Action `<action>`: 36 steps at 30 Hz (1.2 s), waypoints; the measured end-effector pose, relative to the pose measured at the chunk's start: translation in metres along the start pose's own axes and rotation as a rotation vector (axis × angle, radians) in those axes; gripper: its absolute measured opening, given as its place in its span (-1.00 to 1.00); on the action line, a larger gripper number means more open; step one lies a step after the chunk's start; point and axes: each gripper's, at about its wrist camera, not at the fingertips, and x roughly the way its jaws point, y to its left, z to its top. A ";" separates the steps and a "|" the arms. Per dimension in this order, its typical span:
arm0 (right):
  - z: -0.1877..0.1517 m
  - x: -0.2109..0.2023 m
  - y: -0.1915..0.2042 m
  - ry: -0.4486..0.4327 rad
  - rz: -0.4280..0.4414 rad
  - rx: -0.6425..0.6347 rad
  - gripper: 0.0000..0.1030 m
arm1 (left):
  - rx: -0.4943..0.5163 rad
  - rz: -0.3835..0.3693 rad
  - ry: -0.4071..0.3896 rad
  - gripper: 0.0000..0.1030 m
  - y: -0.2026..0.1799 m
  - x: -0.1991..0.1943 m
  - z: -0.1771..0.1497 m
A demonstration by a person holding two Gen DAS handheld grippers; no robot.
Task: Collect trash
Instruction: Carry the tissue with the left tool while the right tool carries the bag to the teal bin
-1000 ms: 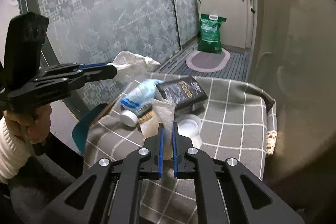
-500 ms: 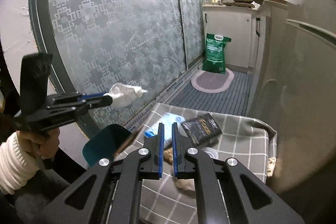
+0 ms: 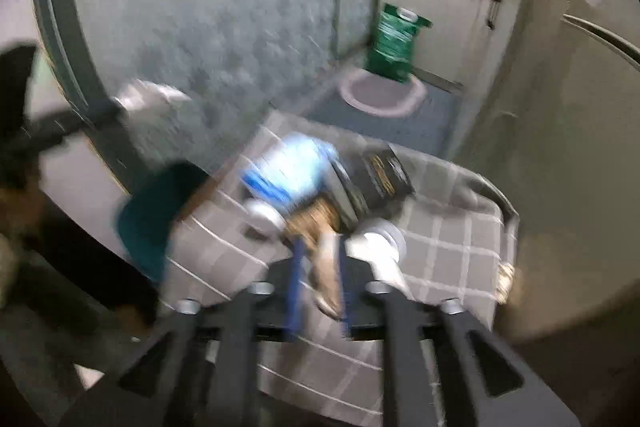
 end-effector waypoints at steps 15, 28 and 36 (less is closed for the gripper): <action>-0.011 0.015 -0.009 0.039 0.009 0.047 -0.87 | -0.049 0.061 0.076 -0.77 0.039 0.008 -0.031; 0.020 -0.027 0.007 -0.082 0.053 0.024 -0.87 | -0.067 0.107 0.160 -0.77 0.069 0.023 -0.059; 0.042 -0.026 0.048 -0.106 0.146 -0.025 -0.87 | -0.081 0.115 0.240 -0.77 0.086 0.040 -0.084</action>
